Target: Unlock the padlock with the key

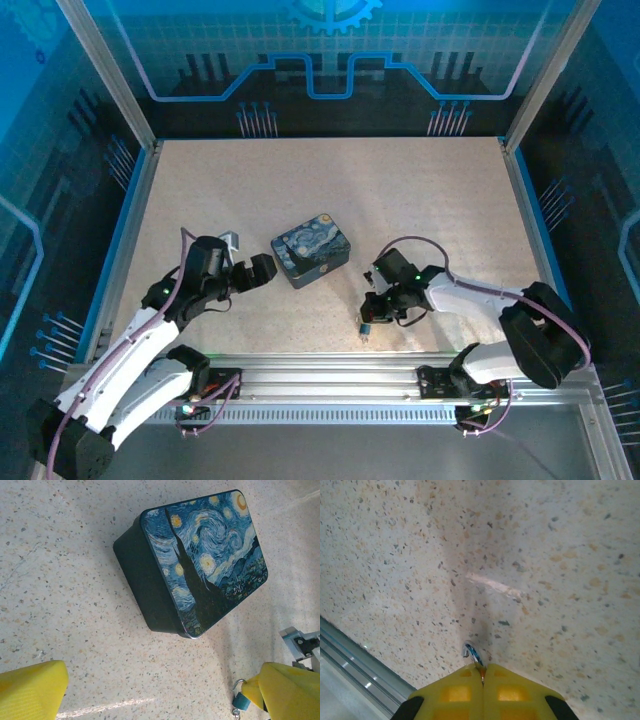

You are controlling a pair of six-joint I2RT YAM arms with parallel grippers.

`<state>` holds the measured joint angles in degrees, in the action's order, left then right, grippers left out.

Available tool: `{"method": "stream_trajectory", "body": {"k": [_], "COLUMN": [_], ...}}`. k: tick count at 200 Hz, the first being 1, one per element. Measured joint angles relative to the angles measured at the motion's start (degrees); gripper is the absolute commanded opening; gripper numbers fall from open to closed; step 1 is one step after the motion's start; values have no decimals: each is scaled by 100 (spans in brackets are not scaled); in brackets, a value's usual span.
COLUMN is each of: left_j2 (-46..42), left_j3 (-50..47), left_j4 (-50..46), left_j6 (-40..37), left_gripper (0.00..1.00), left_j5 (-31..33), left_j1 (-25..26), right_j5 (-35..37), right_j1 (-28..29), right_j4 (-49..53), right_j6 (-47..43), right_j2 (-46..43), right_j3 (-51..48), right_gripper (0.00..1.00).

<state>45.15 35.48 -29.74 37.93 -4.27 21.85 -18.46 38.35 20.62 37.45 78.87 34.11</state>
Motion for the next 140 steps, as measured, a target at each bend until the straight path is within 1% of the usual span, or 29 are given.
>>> {"method": "stream_trajectory", "body": {"k": [37,140], "left_j2": [55,186], "left_j3": [0,35], "left_j4": [0,-2], "left_j6": [2,2], "left_gripper": [99,99], "left_j5": [2,92], "left_j1": [0,-70], "right_j5": [-61,-59], "right_j1": [0,-83], "right_j4": [-92,-2], "right_j6": [-9,-142], "right_j2": [214,114], "right_j3": [149,284], "right_gripper": [11,25]}}
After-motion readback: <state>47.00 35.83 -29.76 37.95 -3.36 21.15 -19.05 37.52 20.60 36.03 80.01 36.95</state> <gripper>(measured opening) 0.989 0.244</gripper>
